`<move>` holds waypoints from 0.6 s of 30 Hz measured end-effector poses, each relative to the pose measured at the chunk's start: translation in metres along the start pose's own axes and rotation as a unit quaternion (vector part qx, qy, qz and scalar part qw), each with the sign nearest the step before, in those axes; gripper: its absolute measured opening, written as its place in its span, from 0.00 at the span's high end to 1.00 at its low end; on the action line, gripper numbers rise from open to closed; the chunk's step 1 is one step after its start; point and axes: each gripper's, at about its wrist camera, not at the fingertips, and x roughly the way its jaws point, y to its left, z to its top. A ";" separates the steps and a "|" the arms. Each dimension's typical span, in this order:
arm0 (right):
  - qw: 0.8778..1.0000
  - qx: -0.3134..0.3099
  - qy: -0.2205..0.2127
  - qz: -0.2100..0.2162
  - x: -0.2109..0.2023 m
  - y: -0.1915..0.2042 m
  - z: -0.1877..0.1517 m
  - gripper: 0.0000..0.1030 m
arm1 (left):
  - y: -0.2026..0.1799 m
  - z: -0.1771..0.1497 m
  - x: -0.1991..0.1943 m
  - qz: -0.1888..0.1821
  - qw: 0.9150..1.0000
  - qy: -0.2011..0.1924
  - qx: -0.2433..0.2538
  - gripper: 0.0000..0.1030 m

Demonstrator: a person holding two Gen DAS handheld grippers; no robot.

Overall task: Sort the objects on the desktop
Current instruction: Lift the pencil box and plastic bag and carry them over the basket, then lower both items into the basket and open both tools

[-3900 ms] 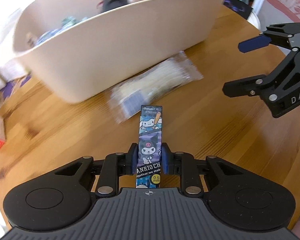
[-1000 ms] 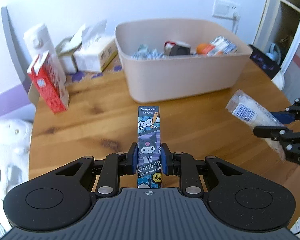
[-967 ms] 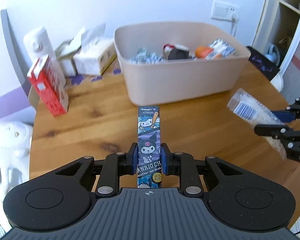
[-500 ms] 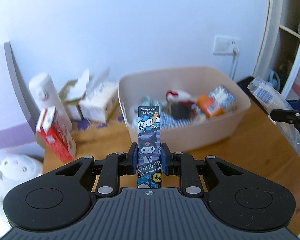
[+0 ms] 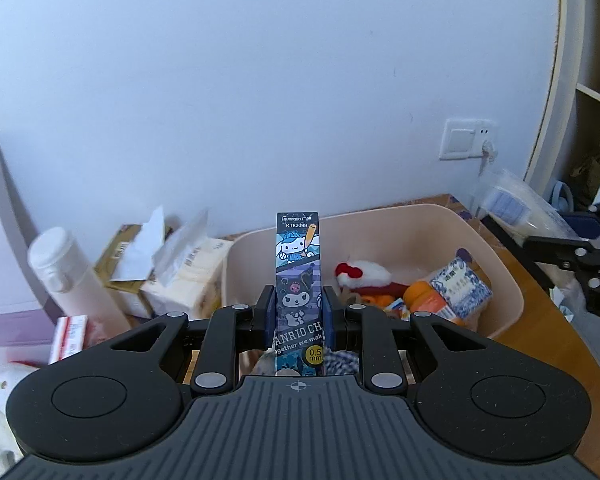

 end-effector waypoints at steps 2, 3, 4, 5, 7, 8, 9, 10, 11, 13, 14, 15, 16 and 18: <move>1.000 -0.011 0.007 0.006 0.013 0.000 0.005 0.77 | -0.003 0.003 0.014 -0.001 1.000 0.011 -0.007 0.78; 1.000 -0.020 0.011 0.006 0.021 0.001 0.007 0.77 | -0.004 0.005 0.021 0.000 1.000 0.015 -0.008 0.78; 0.999 -0.031 0.013 0.005 0.027 0.002 0.008 0.77 | -0.006 0.006 0.027 0.001 1.000 0.017 -0.007 0.78; 0.999 -0.040 0.016 0.005 0.033 0.003 0.008 0.77 | -0.007 0.007 0.034 0.001 1.000 0.018 -0.006 0.78; 0.999 -0.045 0.023 0.014 0.048 0.003 0.009 0.77 | -0.008 0.008 0.048 -0.001 1.000 0.026 -0.009 0.78; 0.999 -0.044 0.026 0.018 0.052 0.003 0.007 0.77 | -0.008 0.008 0.054 -0.001 0.999 0.031 -0.011 0.78; 0.998 -0.045 0.031 0.021 0.060 0.002 0.006 0.77 | -0.009 0.009 0.061 0.001 0.999 0.035 -0.012 0.78; 0.998 -0.046 0.037 0.024 0.067 0.001 0.004 0.77 | -0.010 0.010 0.067 0.004 0.999 0.039 -0.013 0.78; 0.998 -0.045 0.042 0.026 0.073 0.001 0.003 0.77 | -0.010 0.010 0.072 0.005 0.999 0.042 -0.015 0.78; 0.997 -0.044 0.052 0.029 0.085 -0.002 -0.002 0.77 | -0.011 0.011 0.081 0.010 0.999 0.047 -0.016 0.78; 0.997 -0.043 0.057 0.031 0.089 -0.002 -0.003 0.77 | -0.013 0.012 0.085 0.014 0.998 0.051 -0.016 0.78; 0.997 -0.042 0.063 0.033 0.094 -0.004 -0.006 0.77 | -0.014 0.012 0.090 0.017 0.998 0.056 -0.015 0.78; 0.996 -0.039 0.069 0.035 0.098 -0.006 -0.008 0.77 | -0.015 0.011 0.094 0.018 0.998 0.061 -0.015 0.78; 0.995 -0.034 0.080 0.038 0.106 -0.009 -0.014 0.77 | -0.017 0.010 0.102 0.019 0.997 0.072 -0.014 0.78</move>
